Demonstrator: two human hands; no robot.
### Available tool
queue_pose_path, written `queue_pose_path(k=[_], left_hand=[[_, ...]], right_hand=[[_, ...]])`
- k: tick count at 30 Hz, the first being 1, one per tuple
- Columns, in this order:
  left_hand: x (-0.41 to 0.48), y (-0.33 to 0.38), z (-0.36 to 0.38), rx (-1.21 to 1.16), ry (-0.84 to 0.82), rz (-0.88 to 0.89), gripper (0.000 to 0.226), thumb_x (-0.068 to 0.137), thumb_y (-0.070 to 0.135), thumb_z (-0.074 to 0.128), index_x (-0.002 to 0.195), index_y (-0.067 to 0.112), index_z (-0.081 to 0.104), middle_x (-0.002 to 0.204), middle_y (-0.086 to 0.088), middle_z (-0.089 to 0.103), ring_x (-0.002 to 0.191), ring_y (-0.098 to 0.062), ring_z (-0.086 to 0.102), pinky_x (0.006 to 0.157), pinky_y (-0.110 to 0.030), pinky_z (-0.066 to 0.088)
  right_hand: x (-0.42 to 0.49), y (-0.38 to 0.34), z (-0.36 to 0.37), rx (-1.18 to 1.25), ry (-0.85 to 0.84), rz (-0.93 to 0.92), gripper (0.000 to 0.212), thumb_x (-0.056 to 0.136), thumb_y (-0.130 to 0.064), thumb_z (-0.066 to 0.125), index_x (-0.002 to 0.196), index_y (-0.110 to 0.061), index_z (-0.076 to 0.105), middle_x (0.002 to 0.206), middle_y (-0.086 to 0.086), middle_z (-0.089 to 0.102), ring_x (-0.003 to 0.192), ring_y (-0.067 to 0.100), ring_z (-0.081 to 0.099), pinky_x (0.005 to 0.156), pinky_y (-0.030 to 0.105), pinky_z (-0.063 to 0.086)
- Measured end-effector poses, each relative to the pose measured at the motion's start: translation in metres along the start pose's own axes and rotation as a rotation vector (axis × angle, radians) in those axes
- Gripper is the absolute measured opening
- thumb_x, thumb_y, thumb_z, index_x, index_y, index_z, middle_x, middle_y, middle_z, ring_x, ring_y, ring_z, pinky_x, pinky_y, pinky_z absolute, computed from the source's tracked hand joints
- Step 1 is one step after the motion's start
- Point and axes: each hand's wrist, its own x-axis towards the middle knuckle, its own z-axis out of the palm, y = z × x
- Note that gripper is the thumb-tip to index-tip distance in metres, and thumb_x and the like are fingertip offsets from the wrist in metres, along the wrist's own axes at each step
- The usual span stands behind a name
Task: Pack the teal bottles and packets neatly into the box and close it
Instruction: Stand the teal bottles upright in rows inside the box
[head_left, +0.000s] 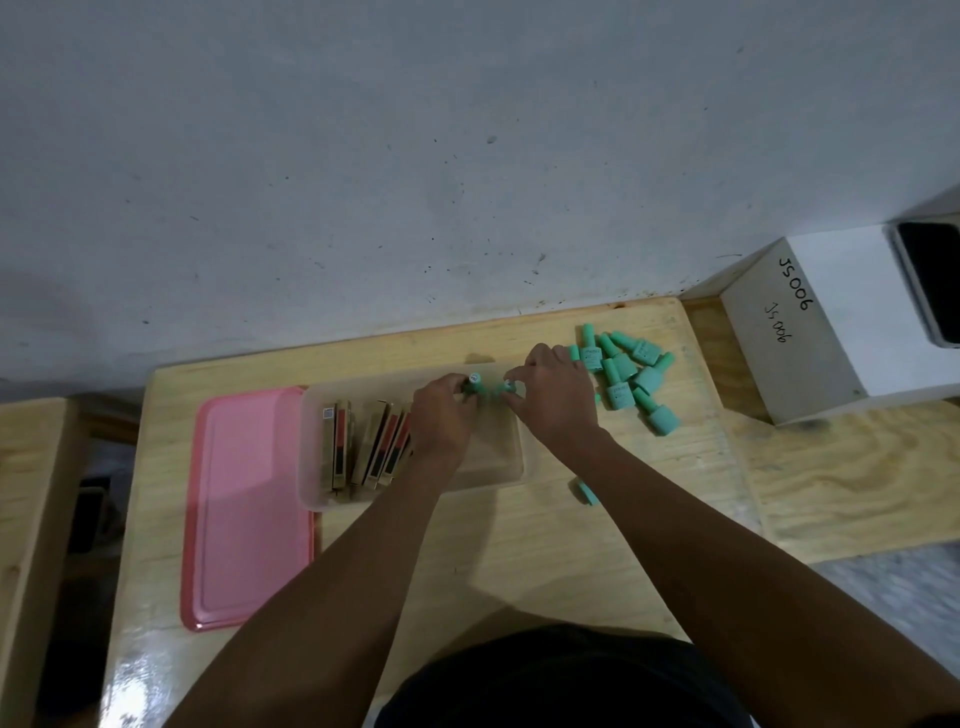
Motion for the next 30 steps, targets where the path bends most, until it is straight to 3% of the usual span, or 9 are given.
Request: queue_pose_path(k=[13,24,30], left_hand=[[0.000,-0.001,0.005,-0.008,0.041,-0.028,0.025,0.082,0.016,0.069,0.107,0.016,0.072,0.100,-0.005,0.074,0.090,-0.020,0.069,0.078,-0.036,0.057],[0.001,-0.005,0.004,0.014,0.047,-0.026,0.028,0.078,0.022,0.073,0.106,0.022,0.073,0.097,-0.001,0.075,0.087,-0.017,0.070,0.076,-0.035,0.058],[0.001,-0.006,0.005,0.026,0.042,-0.004,0.028,0.080,0.014,0.069,0.107,0.019,0.072,0.097,-0.005,0.075,0.089,-0.022,0.070,0.077,-0.036,0.057]], right_hand=[[-0.002,-0.001,0.007,0.208,0.105,0.058,0.025,0.078,-0.029,0.076,0.099,-0.016,0.074,0.095,0.004,0.062,0.090,0.023,0.057,0.072,0.038,0.048],[0.003,0.004,0.002,0.198,0.122,-0.016,0.018,0.081,-0.026,0.075,0.096,-0.016,0.076,0.094,0.001,0.063,0.088,0.020,0.058,0.062,0.030,0.041],[0.005,0.008,0.001,0.149,0.132,-0.096,0.014,0.080,-0.023,0.076,0.092,-0.016,0.078,0.091,0.002,0.064,0.083,0.022,0.061,0.058,0.028,0.036]])
